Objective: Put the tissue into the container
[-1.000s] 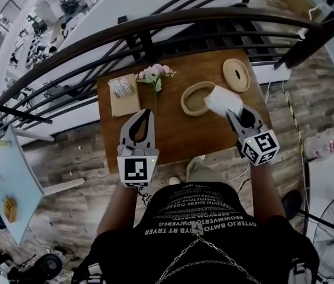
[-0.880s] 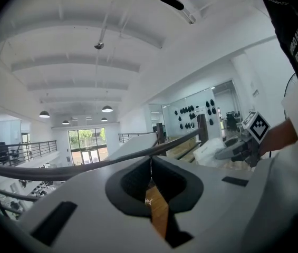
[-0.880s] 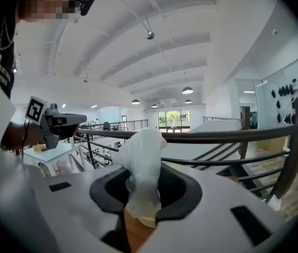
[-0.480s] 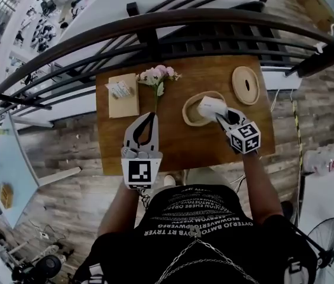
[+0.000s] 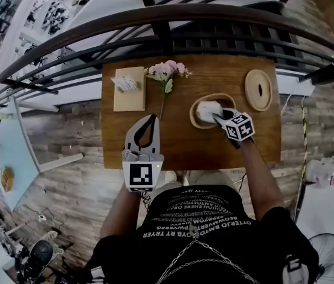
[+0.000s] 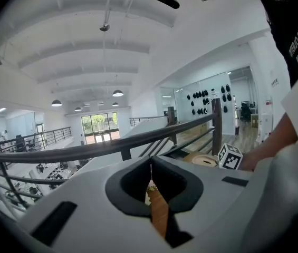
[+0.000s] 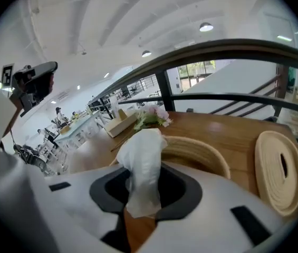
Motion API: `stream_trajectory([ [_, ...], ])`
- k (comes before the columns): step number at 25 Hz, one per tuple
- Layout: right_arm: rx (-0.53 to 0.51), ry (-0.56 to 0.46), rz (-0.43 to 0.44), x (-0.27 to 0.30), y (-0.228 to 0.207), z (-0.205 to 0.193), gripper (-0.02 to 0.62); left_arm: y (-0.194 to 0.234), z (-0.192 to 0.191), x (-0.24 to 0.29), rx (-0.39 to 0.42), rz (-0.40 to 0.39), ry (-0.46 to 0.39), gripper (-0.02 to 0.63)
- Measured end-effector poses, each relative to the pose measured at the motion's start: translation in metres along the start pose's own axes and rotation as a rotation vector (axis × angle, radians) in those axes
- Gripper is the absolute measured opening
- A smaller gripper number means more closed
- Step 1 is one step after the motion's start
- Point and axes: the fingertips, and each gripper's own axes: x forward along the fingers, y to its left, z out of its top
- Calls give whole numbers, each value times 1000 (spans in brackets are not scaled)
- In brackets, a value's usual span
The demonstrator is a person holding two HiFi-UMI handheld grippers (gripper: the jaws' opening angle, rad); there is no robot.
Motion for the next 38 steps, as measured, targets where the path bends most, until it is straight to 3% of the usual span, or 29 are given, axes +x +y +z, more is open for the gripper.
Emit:
stream_trajectory([
  [5,100,158,49,24,-7,-20,114,0,-2,-5,-5,19,21,29],
  [7,114,185,-7,28,-14,-22,126,-1,-5,-7,-4,20,23,29],
  [9,76,193,-111,30,-21,-21,187,-3,-5,-10,-8,19,15,29],
  [10,53,182,-167,29,-25,-19,213,-5,-4,-12,-9,15,8,29],
  [12,28,134,-272,19,-30,-14,323,-8,-1,-19,-9,2,-8,29],
  [15,35,35,-388,-8,-38,-5,341,-9,2,-30,-3,-13,-27,29],
  [18,66,-75,-424,-46,-30,9,342,-10,7,-43,5,-25,-50,29],
  [20,61,-183,-440,-80,-12,26,311,-11,14,-56,9,-35,-75,29],
  [23,-5,-363,-508,-140,22,52,116,-10,25,-75,7,-47,-116,29],
  [25,-37,-453,-541,-174,45,64,35,-9,30,-86,-2,-56,-140,29],
  [33,-167,-572,-546,-257,145,86,14,-4,46,-136,-22,-88,-216,29],
  [38,-182,-649,-541,-300,197,92,14,1,43,-164,-29,-93,-234,29],
])
